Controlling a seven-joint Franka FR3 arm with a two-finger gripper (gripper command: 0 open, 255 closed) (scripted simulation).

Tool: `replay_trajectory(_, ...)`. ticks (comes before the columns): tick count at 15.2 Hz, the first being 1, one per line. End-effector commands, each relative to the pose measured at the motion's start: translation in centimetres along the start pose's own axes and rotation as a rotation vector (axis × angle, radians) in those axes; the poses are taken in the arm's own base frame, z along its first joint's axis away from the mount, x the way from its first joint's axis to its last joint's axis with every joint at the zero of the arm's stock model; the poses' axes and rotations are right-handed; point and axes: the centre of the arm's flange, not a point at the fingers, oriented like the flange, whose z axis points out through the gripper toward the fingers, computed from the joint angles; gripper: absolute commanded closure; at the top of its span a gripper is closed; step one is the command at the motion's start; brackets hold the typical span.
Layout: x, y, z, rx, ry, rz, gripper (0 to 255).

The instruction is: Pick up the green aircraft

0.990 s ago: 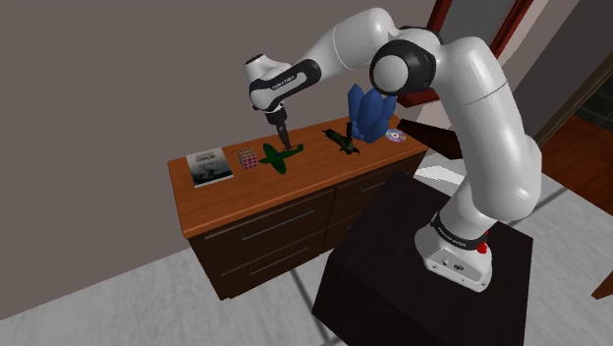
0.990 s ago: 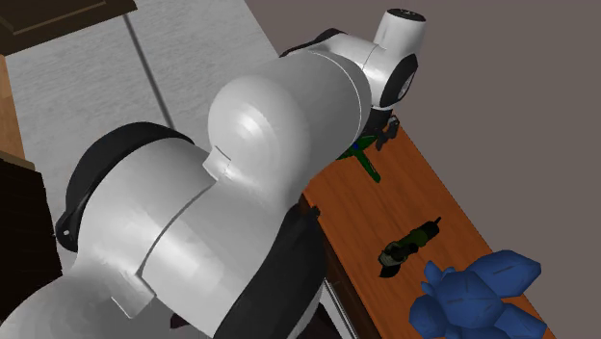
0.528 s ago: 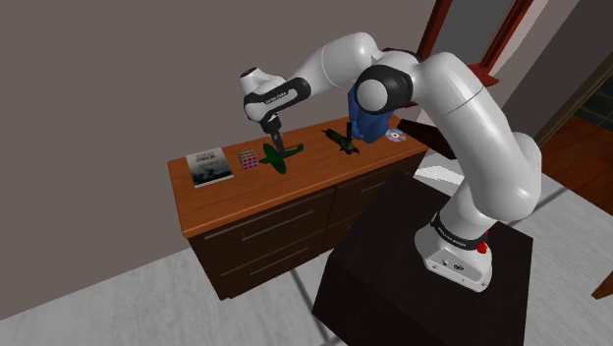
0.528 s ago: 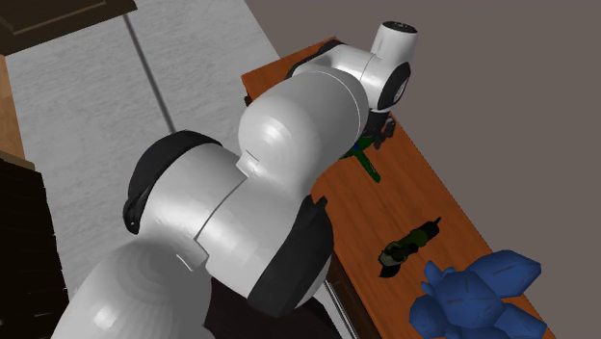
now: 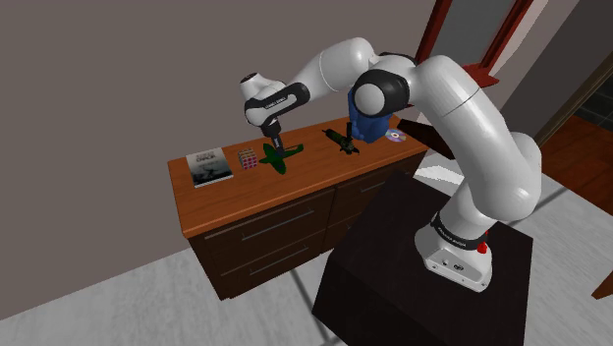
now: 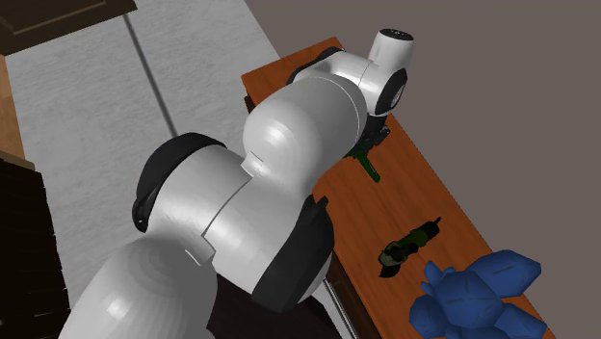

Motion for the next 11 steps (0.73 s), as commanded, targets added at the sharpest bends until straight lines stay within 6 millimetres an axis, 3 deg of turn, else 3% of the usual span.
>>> replay_trajectory(1,0.0,0.0,0.1,0.000,0.000,0.000,255)
replay_trajectory(6,0.0,0.1,0.0,0.000,0.000,0.000,255)
replay_trajectory(11,-0.8,-0.3,-2.4,0.000,0.000,0.000,255)
